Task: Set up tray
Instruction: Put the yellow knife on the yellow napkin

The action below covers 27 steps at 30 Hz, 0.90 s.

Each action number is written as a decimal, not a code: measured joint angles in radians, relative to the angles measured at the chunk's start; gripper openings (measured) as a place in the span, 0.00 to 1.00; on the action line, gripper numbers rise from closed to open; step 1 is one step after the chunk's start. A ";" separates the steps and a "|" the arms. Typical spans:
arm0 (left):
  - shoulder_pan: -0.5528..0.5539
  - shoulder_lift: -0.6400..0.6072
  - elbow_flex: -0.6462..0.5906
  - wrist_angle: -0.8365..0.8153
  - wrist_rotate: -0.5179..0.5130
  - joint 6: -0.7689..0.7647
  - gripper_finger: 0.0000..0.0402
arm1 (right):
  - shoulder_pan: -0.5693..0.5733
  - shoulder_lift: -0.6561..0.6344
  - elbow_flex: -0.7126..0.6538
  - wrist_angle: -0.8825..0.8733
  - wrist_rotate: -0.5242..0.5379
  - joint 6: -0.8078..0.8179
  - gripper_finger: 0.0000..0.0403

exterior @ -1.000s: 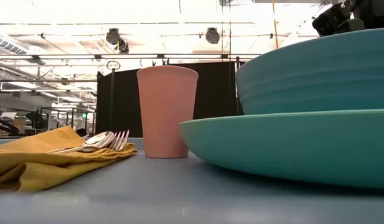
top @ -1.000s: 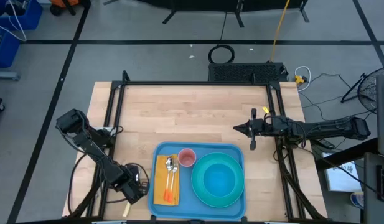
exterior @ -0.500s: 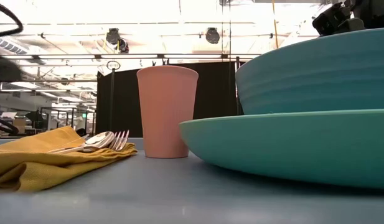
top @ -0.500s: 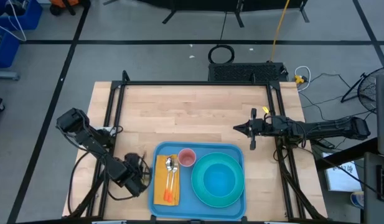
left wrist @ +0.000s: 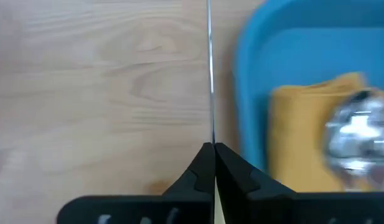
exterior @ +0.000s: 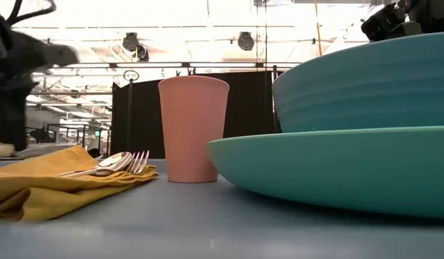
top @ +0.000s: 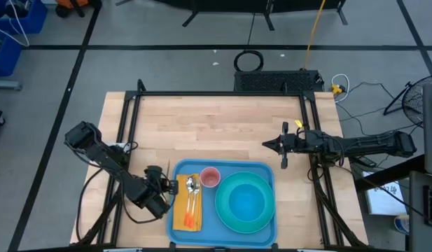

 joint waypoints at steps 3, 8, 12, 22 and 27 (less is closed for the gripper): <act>-0.001 0.000 0.053 -0.020 -0.008 0.010 0.01 | 0.000 0.000 0.000 -0.001 0.000 0.000 0.00; -0.016 -0.002 0.173 -0.013 -0.077 0.051 0.01 | 0.000 0.000 0.000 -0.001 0.000 -0.002 0.00; -0.014 0.003 0.236 0.019 -0.174 0.096 0.00 | 0.000 0.000 0.000 -0.001 0.000 -0.002 0.00; -0.019 0.230 0.248 0.213 -0.242 0.012 0.00 | 0.000 0.000 0.000 -0.002 0.000 0.008 0.00; -0.024 0.300 0.325 0.221 -0.240 0.004 0.00 | 0.000 0.000 0.000 -0.004 0.000 0.009 0.00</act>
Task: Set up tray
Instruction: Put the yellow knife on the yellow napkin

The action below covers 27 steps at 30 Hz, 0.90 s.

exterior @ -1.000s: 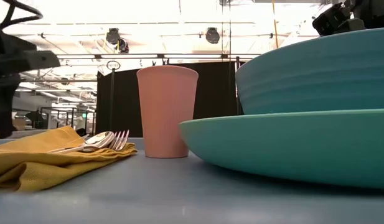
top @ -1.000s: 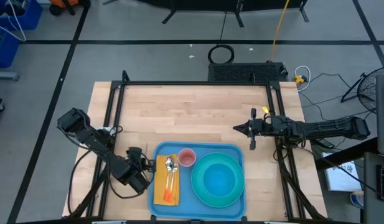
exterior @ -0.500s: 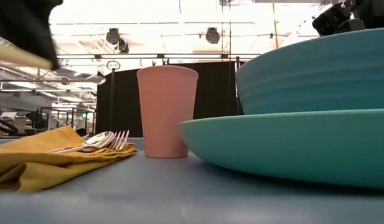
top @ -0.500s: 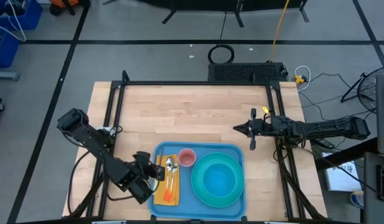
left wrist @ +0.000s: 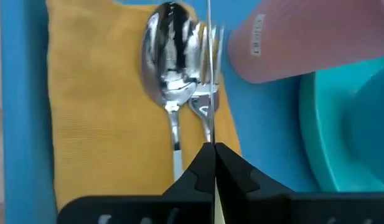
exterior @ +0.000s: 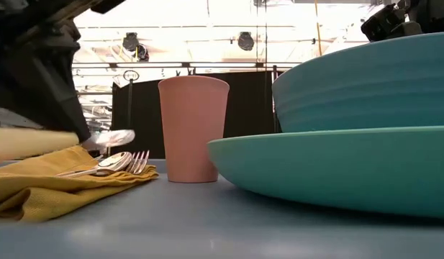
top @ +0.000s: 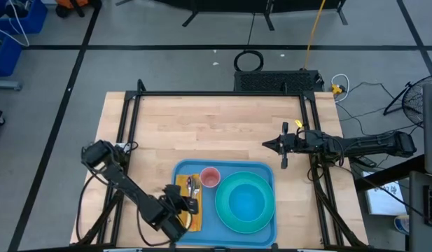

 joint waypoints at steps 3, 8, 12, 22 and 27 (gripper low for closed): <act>-0.005 0.010 0.067 -0.111 -0.001 -0.003 0.00 | 0.000 0.000 0.000 0.000 0.000 0.000 0.00; -0.033 0.012 0.109 -0.218 0.008 -0.008 0.00 | 0.000 0.000 0.000 -0.005 0.000 0.016 0.00; -0.046 0.015 0.060 -0.178 0.027 -0.014 0.00 | 0.000 0.000 0.000 -0.005 0.000 0.018 0.00; -0.041 0.041 0.022 -0.185 0.072 -0.008 0.00 | 0.000 0.000 0.000 -0.005 0.000 0.019 0.00; -0.041 0.078 0.024 -0.189 0.116 -0.007 0.00 | 0.000 0.000 0.000 -0.005 0.000 0.019 0.00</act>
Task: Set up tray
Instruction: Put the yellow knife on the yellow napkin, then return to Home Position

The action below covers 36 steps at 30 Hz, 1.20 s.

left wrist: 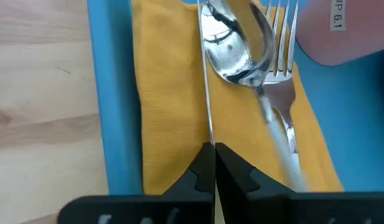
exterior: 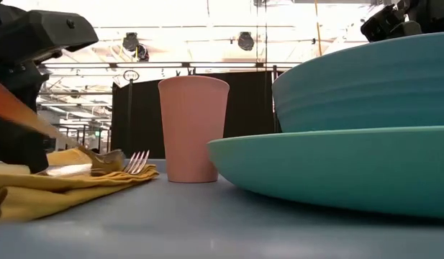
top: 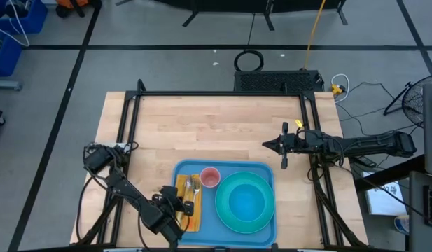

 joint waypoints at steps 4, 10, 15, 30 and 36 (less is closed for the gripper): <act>-0.005 0.019 0.002 0.006 -0.003 0.005 0.00 | 0.000 0.000 0.000 0.000 0.000 0.000 0.00; -0.012 0.011 0.001 -0.036 0.012 0.033 0.05 | 0.000 0.000 0.000 0.000 0.000 -0.001 0.00; -0.012 -0.014 0.033 -0.122 0.034 0.077 0.06 | 0.000 0.000 0.000 0.000 0.000 -0.001 0.00; -0.022 -0.072 0.138 -0.249 -0.031 0.345 0.02 | 0.000 0.000 0.000 0.000 0.000 -0.005 0.00; -0.014 -0.077 0.138 -0.246 -0.175 0.471 0.05 | 0.000 -0.003 0.000 0.000 0.000 -0.028 0.00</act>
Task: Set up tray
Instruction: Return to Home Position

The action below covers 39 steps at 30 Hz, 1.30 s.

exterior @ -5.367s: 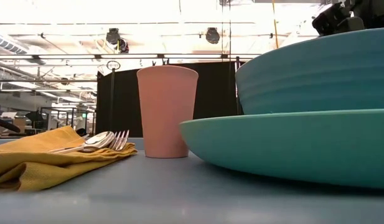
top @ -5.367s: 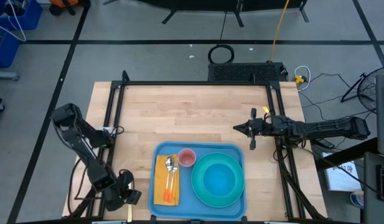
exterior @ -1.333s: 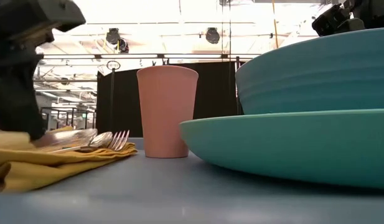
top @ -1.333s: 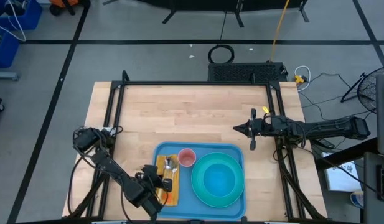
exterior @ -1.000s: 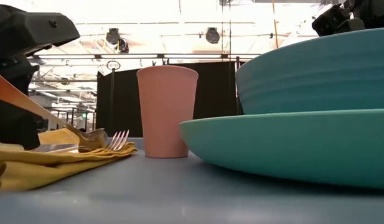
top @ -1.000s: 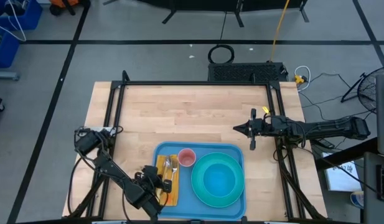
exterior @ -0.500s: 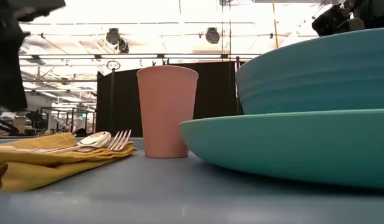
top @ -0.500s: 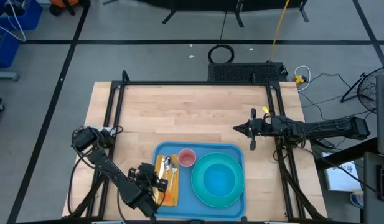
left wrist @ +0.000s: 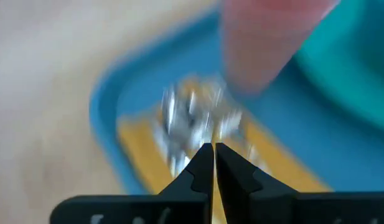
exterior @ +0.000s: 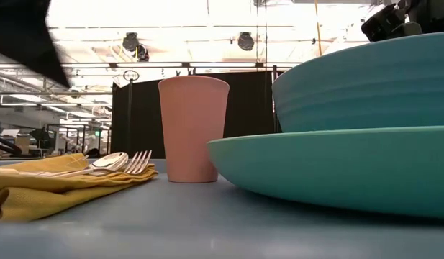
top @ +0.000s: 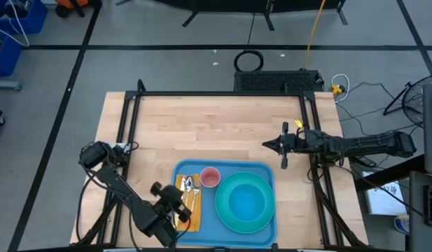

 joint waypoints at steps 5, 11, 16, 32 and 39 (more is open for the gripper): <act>0.007 -0.048 0.000 0.050 -0.260 0.370 0.01 | 0.000 -0.029 0.000 -0.013 -0.052 -0.025 0.00; 0.130 -0.213 -0.013 0.309 -0.218 0.999 0.01 | 0.000 -0.075 0.000 -0.029 -0.255 -0.025 0.00; 0.320 -0.347 -0.101 0.778 0.144 1.687 0.01 | 0.000 -0.079 0.000 -0.022 -0.315 -0.025 0.00; 0.608 -1.185 -0.853 1.176 0.439 1.759 0.00 | -0.001 -0.319 -0.067 -0.073 -0.311 0.000 0.00; 0.501 -1.369 -1.118 1.391 0.343 1.726 0.00 | -0.002 -0.372 -0.124 0.006 -0.260 0.039 0.00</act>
